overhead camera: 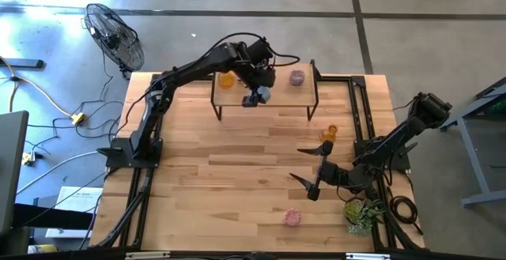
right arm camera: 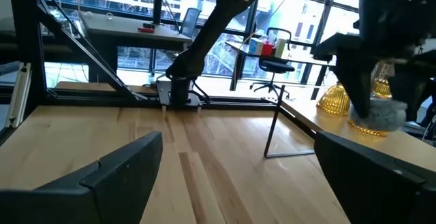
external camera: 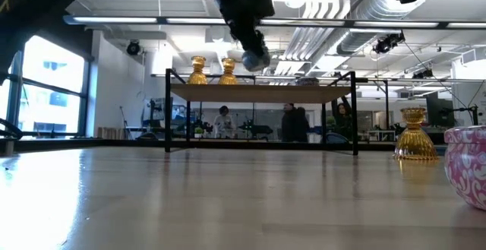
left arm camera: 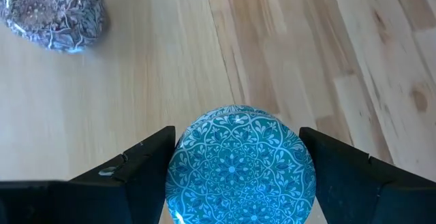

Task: Pick & Place candle stick holders
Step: Put the blue white scented candle on the shelf

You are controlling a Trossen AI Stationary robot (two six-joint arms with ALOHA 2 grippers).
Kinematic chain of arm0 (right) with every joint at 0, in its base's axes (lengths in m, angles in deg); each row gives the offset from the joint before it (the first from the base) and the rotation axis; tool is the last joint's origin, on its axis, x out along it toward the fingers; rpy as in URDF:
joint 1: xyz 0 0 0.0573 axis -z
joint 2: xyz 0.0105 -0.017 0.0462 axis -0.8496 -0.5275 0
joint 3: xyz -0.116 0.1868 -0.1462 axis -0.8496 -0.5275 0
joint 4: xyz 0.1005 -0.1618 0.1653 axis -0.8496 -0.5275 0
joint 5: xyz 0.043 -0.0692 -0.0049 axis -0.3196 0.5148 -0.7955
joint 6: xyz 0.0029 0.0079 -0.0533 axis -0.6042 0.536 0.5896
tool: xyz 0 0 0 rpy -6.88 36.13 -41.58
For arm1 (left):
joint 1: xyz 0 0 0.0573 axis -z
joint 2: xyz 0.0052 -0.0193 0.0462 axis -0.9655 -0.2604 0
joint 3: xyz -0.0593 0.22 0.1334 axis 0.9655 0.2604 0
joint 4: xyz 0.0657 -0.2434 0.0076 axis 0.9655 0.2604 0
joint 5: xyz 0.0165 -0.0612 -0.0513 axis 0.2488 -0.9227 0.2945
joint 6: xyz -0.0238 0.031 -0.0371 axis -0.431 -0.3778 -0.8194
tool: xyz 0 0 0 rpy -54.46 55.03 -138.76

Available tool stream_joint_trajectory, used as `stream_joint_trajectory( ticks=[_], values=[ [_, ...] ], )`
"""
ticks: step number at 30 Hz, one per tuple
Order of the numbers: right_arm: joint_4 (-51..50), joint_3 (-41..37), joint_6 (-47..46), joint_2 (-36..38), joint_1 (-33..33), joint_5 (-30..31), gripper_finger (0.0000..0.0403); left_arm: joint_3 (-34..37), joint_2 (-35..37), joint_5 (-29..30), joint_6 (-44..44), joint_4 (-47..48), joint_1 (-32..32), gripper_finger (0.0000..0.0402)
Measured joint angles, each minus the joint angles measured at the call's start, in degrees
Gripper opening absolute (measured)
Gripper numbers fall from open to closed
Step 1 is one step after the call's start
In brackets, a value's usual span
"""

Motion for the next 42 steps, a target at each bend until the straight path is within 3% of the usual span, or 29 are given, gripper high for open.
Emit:
stream_joint_trajectory(
  ticks=[21, 42],
  values=[
    [-2.35, 0.00, -1.08, 0.00, 0.00, 0.00, 0.0378, 0.02, -4.23, 3.56, 1.78, -2.69, -0.66, 0.0290],
    [-5.04, 0.00, -3.93, 0.00, 0.00, -1.11, 0.0378, 0.00, -4.12, 7.37, 0.72, -7.02, -0.12, 0.0292]
  ],
)
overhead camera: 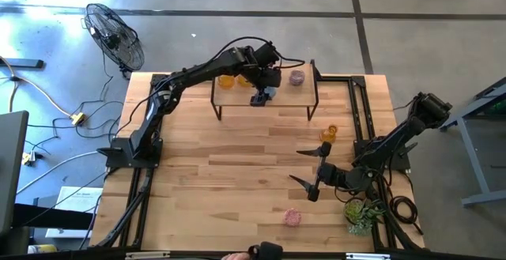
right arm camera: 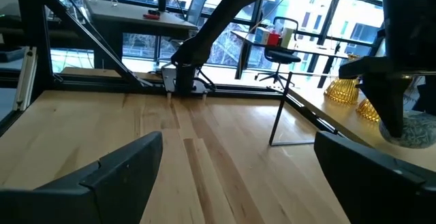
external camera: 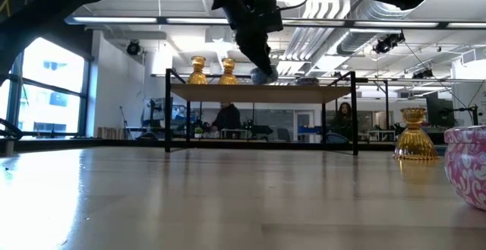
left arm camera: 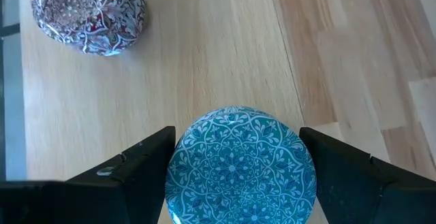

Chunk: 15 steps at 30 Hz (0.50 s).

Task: Pick & Place candle stick holders
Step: Put the blue white scented candle on the shelf

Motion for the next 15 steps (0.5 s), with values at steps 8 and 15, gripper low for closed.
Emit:
stream_joint_trajectory(
  ticks=[8, 15],
  values=[
    [-0.16, 0.00, -0.29, -0.01, 0.00, 0.00, 0.0378, 0.00, 0.00, -0.15, -1.05, -0.60, -0.04, 0.0292],
    [-1.44, 0.00, -2.06, 0.00, 0.00, 0.01, 0.0378, 0.00, 0.00, 0.04, -3.85, -0.48, -0.09, 0.0292]
  ],
)
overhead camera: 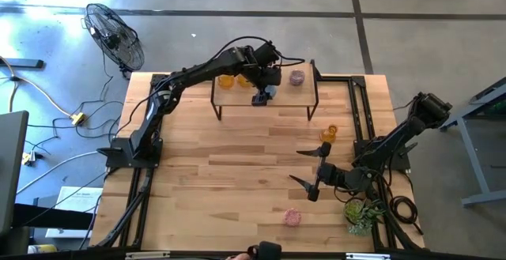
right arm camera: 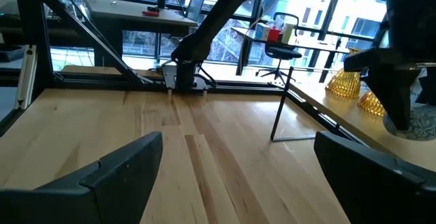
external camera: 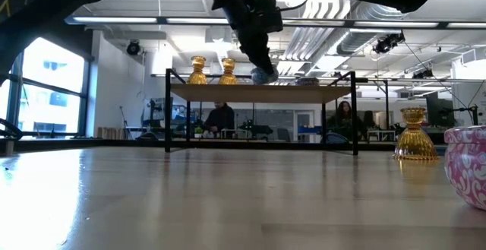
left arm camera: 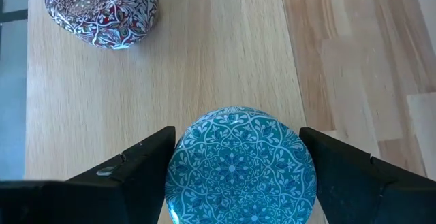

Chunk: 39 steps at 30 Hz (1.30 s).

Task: Pick & Place candle stick holders
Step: Put the blue white scented candle on the shelf, then put the orange candle holder on the shelf

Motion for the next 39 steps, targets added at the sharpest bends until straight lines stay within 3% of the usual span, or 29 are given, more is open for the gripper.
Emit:
stream_joint_trajectory(
  ticks=[7, 13, 20, 29, 35, 39],
  values=[
    [0.00, 0.00, -0.40, 0.00, 0.00, -0.05, 0.0378, 0.00, 0.01, -0.22, -1.18, 0.83, 0.05, 0.0339],
    [-0.03, 0.00, -1.33, 0.00, 0.02, -1.05, 0.0378, 0.00, 0.04, 5.99, -4.51, -0.81, 1.24, 0.0394],
    [-0.24, 0.00, -1.35, -0.01, 0.02, -1.04, 0.0378, 0.00, 0.04, 13.09, -3.96, -3.81, 2.40, 0.0397],
    [-0.86, 0.00, -1.35, 0.00, 0.02, -1.04, 0.0378, 0.00, 0.04, 13.89, 0.67, -7.57, 5.77, 0.0399],
    [-1.12, 0.00, -1.35, 0.00, 0.02, -1.06, 0.0378, -4.42, 0.08, 21.78, 4.89, -7.29, 9.53, 0.0399],
    [-1.15, 0.00, -1.35, 0.00, 0.00, -1.06, 0.0378, -4.73, 2.85, 23.46, 7.23, -6.46, 12.63, 0.0399]
  ],
)
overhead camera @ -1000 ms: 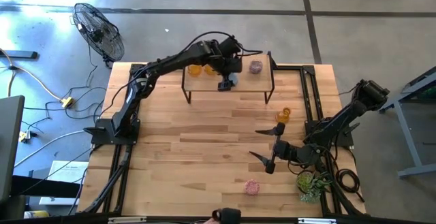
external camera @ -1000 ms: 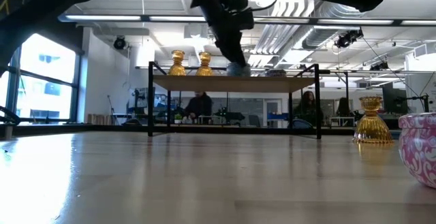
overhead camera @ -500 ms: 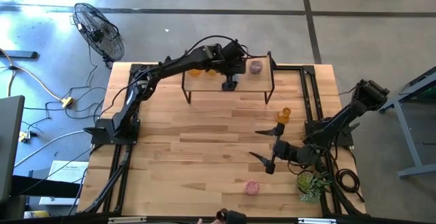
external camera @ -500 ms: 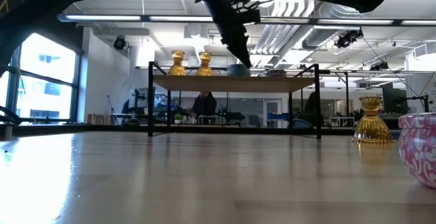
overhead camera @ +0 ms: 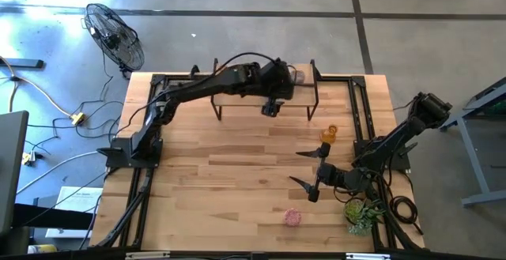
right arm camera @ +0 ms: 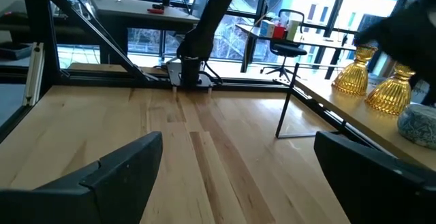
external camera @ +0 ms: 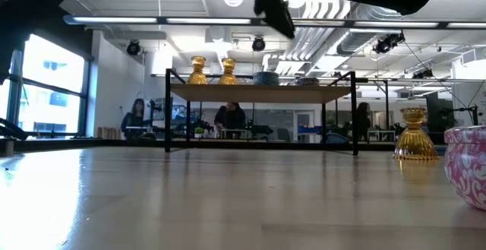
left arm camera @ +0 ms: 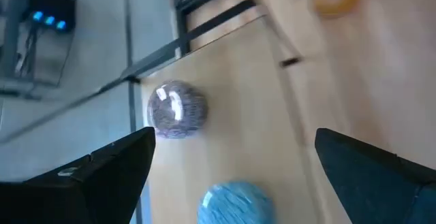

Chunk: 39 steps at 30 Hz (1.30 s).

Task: Pick & Place candle stick holders
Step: Put the orange candle holder on the shelf

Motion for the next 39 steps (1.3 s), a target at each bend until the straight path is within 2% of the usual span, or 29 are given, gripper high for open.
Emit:
stream_joint_trajectory(
  ticks=[2, 7, 9, 17, 21, 26, 31, 35, 39],
  values=[
    [-0.07, 0.00, -0.18, 0.00, -0.09, -0.01, 0.0378, -0.10, 2.05, 0.02, 0.81, 0.84, 1.77, 0.0399],
    [-0.54, -0.02, -1.40, -0.01, -0.11, -0.81, 0.0378, -0.17, 6.78, -1.68, -2.27, 11.26, 4.36, 0.0399],
    [-1.03, -0.02, -2.15, 0.00, -0.11, -1.51, 0.0378, -0.05, 8.18, -5.54, -5.87, 15.99, 4.94, 0.0399],
    [-0.81, 0.32, -0.40, -0.02, -0.63, -2.08, 0.0378, -0.10, 12.19, -27.87, -16.54, 32.48, 7.63, 0.0399],
    [0.01, 2.24, 5.66, -0.02, -3.57, 3.17, 0.0378, 0.15, 12.96, -32.33, -21.66, 36.21, 12.01, 0.0399],
    [-1.27, 7.17, 13.72, -0.02, -10.01, 16.15, 0.0378, 0.93, 12.80, -29.27, -24.37, 36.40, 20.70, 0.0399],
    [-2.58, 11.39, 16.28, -0.02, -17.09, 31.70, 0.0376, 0.91, 12.89, -24.48, -32.76, 36.40, 31.20, 0.0399],
    [-2.49, 11.89, 13.73, -0.02, -20.91, 32.89, 0.0367, 0.91, 13.42, -14.24, -41.38, 36.41, 42.18, 0.0399],
    [-3.10, 11.73, 9.96, -0.02, -22.71, 32.97, 0.0356, 0.91, 13.49, 2.02, -52.30, 36.41, 53.55, 0.0399]
  ],
)
